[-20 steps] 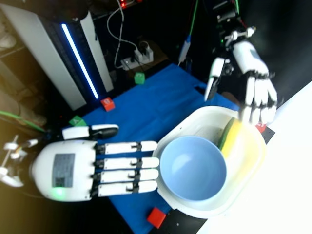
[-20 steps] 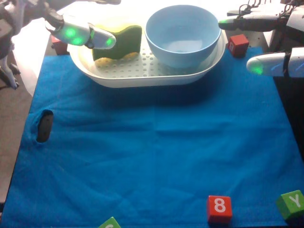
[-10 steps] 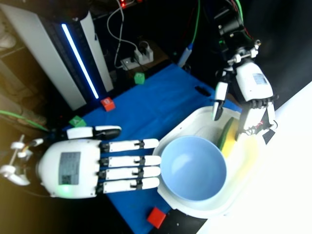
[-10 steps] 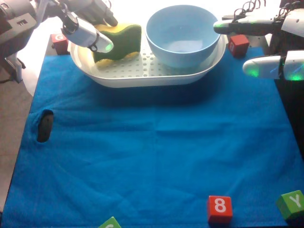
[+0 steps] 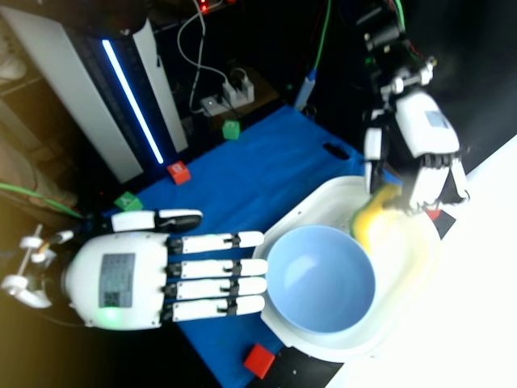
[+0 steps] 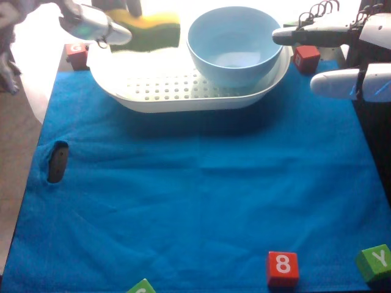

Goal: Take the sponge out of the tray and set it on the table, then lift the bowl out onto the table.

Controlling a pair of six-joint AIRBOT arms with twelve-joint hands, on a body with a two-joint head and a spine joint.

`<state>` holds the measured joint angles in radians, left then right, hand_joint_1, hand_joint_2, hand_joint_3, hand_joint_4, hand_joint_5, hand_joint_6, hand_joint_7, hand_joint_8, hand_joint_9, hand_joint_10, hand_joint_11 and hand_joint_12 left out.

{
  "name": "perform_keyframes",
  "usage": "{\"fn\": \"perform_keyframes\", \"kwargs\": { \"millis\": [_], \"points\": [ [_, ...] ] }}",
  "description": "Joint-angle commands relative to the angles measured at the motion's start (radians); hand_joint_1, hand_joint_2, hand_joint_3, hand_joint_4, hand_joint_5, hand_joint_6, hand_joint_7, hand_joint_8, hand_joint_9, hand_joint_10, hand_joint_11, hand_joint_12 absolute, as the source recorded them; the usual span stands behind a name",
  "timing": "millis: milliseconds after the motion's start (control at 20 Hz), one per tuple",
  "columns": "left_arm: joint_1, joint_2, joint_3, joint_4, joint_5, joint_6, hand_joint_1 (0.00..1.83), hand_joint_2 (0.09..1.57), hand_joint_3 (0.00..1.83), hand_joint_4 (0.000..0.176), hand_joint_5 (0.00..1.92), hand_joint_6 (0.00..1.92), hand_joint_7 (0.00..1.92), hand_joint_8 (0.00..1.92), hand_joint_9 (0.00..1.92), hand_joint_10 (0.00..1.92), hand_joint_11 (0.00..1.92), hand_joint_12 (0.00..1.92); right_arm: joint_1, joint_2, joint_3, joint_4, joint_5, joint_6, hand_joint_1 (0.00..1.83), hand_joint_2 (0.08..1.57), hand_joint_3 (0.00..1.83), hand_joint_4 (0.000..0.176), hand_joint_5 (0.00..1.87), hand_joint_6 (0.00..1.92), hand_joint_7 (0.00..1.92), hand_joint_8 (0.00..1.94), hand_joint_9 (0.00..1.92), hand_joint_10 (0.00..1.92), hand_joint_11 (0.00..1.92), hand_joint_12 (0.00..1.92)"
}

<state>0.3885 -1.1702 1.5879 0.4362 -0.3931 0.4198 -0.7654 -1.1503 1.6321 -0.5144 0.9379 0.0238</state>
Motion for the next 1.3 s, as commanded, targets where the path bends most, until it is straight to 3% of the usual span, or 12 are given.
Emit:
{"fn": "perform_keyframes", "kwargs": {
  "millis": [0,100,300,350,600,650,700,850,1050,1100,1150,1250],
  "points": [
    [-0.017,0.022,-0.020,-0.019,-0.156,-0.003,1.33,1.14,0.00,0.000,0.89,0.96,0.95,1.09,0.86,1.33,0.51,1.59,0.014,0.000,-0.004,0.064,0.096,0.012,0.27,1.34,0.01,0.101,0.23,0.00,0.16,0.01,0.12,0.01,0.10,0.10],
    [0.006,0.087,-0.097,-0.017,-0.223,-0.003,1.38,1.11,0.00,0.000,0.93,0.96,1.00,0.90,0.94,1.21,0.73,1.35,0.014,0.001,-0.008,0.068,0.096,0.015,0.30,1.34,0.00,0.104,0.25,0.01,0.17,0.01,0.15,0.01,0.14,0.11],
    [0.097,0.214,-0.254,0.000,-0.361,-0.005,1.21,1.13,0.00,0.010,0.99,0.92,0.91,1.16,0.80,0.72,0.44,1.37,0.014,0.001,-0.012,0.072,0.096,0.015,0.29,1.35,0.00,0.077,0.25,0.00,0.17,0.00,0.15,0.00,0.13,0.10],
    [0.112,0.240,-0.288,0.022,-0.380,-0.014,1.34,1.10,0.00,0.000,0.98,0.91,0.99,0.99,0.90,1.09,0.59,1.38,0.014,0.001,-0.012,0.073,0.096,0.015,0.27,1.35,0.00,0.081,0.26,0.00,0.17,0.00,0.15,0.00,0.13,0.09],
    [0.207,0.290,-0.391,0.147,-0.417,-0.113,1.27,1.04,0.00,0.000,1.06,0.78,1.24,0.66,1.25,0.46,0.95,1.10,0.014,0.001,-0.012,0.075,0.096,0.015,0.20,1.35,0.00,0.085,0.28,0.00,0.17,0.00,0.16,0.00,0.17,0.09],
    [0.212,0.290,-0.391,0.147,-0.416,-0.116,1.27,1.04,0.00,0.000,1.06,0.78,1.24,0.66,1.25,0.46,0.95,1.10,0.014,0.001,-0.012,0.075,0.096,0.015,0.20,1.35,0.00,0.085,0.28,0.00,0.17,0.00,0.16,0.00,0.17,0.09],
    [0.236,0.284,-0.392,0.148,-0.414,-0.132,1.37,1.03,0.00,0.000,1.08,0.71,1.22,0.57,1.15,0.84,0.90,1.07,0.014,0.001,-0.012,0.075,0.096,0.015,0.21,1.34,0.00,0.077,0.29,0.01,0.18,0.00,0.17,0.00,0.18,0.08],
    [0.287,0.254,-0.376,0.149,-0.378,-0.163,1.27,1.07,0.00,0.000,1.04,0.73,1.12,0.94,1.10,0.84,0.90,1.41,0.014,0.000,-0.009,0.074,0.096,0.015,0.25,1.33,0.00,0.078,0.32,0.01,0.20,0.01,0.18,0.01,0.19,0.08],
    [0.326,0.205,-0.337,0.161,-0.302,-0.185,1.21,1.15,0.00,0.000,0.83,1.11,0.97,1.12,0.85,0.92,0.67,1.42,0.013,0.000,-0.009,0.074,0.096,0.015,0.27,1.34,0.00,0.100,0.31,0.00,0.20,0.00,0.19,0.01,0.20,0.08],
    [0.331,0.197,-0.330,0.161,-0.290,-0.185,1.05,1.07,0.00,0.000,0.67,0.48,0.82,0.50,0.78,0.68,0.56,1.30,0.013,0.000,-0.009,0.074,0.096,0.015,0.29,1.34,0.00,0.097,0.32,0.00,0.21,0.00,0.20,0.01,0.20,0.08],
    [0.331,0.193,-0.323,0.161,-0.282,-0.185,0.91,1.03,0.00,0.000,0.62,0.17,0.79,0.21,0.74,0.52,0.40,1.31,0.013,0.000,-0.009,0.074,0.096,0.015,0.30,1.33,0.00,0.097,0.32,0.00,0.21,0.00,0.20,0.01,0.20,0.08],
    [0.331,0.191,-0.311,0.148,-0.276,-0.185,0.73,0.99,0.00,0.011,0.49,0.01,0.63,0.02,0.58,0.24,0.04,1.36,0.013,0.000,-0.009,0.074,0.096,0.015,0.26,1.34,0.00,0.080,0.31,0.00,0.21,0.00,0.20,0.00,0.20,0.07]
  ]
}}
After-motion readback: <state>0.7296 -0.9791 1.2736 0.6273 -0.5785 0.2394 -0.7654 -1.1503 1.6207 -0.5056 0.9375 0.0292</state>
